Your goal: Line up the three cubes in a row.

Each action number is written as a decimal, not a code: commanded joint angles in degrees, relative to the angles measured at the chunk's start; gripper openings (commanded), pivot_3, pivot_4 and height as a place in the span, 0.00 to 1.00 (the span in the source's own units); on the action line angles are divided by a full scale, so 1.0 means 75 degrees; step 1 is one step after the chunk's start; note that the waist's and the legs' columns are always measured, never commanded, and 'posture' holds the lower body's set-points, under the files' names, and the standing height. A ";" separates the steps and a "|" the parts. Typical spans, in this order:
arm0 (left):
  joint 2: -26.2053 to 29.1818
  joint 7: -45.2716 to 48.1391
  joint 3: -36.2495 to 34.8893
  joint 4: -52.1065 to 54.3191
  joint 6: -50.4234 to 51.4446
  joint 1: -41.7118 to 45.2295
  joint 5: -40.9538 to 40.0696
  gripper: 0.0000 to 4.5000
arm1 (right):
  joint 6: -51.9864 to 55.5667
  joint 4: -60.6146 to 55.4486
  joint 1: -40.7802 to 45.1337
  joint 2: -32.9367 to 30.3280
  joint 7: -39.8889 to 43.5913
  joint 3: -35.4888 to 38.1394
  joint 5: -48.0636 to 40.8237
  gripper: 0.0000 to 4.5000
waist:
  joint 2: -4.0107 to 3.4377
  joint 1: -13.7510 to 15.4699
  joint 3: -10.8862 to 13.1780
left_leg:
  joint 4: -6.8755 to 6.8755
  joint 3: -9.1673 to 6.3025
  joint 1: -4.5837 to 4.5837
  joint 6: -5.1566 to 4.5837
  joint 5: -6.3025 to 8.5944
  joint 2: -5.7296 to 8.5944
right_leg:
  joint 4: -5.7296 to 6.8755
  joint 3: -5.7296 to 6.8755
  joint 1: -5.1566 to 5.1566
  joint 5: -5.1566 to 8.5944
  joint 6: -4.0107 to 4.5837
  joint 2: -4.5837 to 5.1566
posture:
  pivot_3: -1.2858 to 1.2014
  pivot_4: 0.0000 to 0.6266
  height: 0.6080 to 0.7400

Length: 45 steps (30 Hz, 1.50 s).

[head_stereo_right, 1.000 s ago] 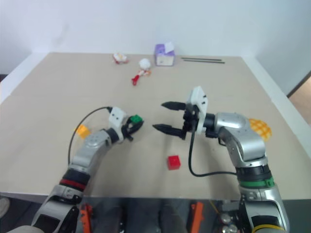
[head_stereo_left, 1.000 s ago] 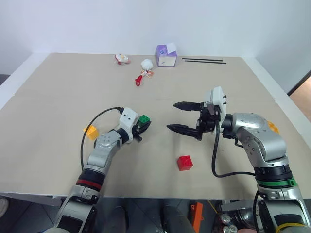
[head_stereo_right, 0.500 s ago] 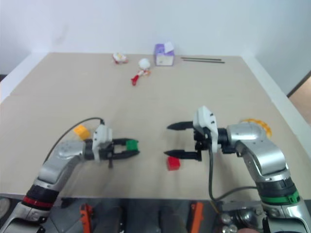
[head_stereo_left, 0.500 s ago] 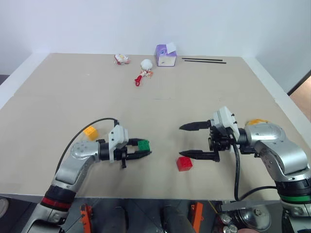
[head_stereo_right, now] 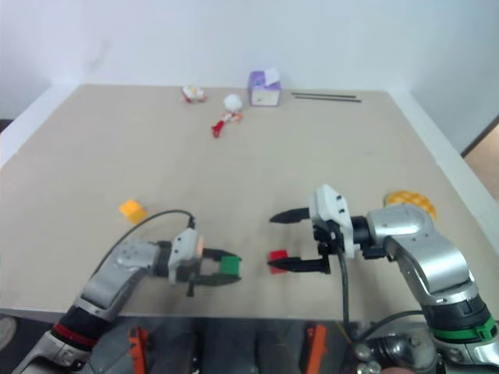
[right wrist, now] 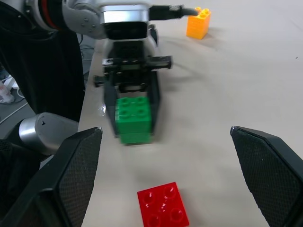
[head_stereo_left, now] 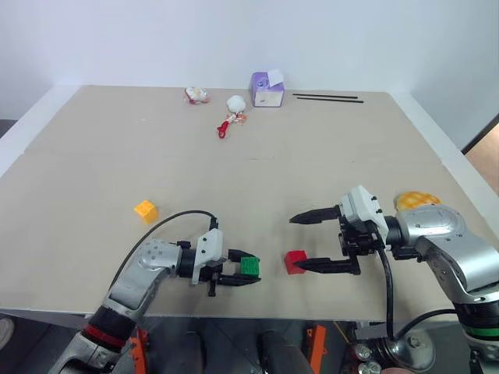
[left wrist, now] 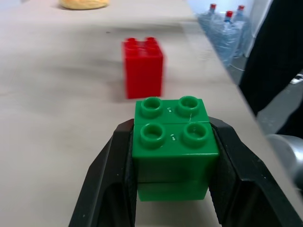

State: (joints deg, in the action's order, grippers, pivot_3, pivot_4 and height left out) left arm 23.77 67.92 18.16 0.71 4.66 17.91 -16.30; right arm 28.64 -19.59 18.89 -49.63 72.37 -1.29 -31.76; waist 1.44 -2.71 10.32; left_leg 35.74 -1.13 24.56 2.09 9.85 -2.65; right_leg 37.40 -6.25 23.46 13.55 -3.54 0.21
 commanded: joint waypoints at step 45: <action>0.1067 -0.3376 -0.4731 0.1137 0.1615 -0.0864 -0.1277 1.00 | -0.0043 0.1231 0.2594 0.2044 -0.0860 -0.0497 -0.0283 1.00 | 0.0006 -0.0007 0.0003 | -0.0015 -0.0006 -0.0002 0.0000 0.0000 -0.0009 | 0.0002 0.0007 0.0004 0.0000 0.0006 -0.0010 | 0.52 0.24 1.00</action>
State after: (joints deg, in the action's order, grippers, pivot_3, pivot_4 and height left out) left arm 30.65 41.32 -15.52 9.47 18.63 11.15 -25.39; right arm 29.64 -10.13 36.77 -34.63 65.14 -4.88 -34.26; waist 1.48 -2.76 10.35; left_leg 35.63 -1.18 24.55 2.09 9.84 -2.74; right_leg 37.41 -6.14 23.50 13.54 -3.46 0.13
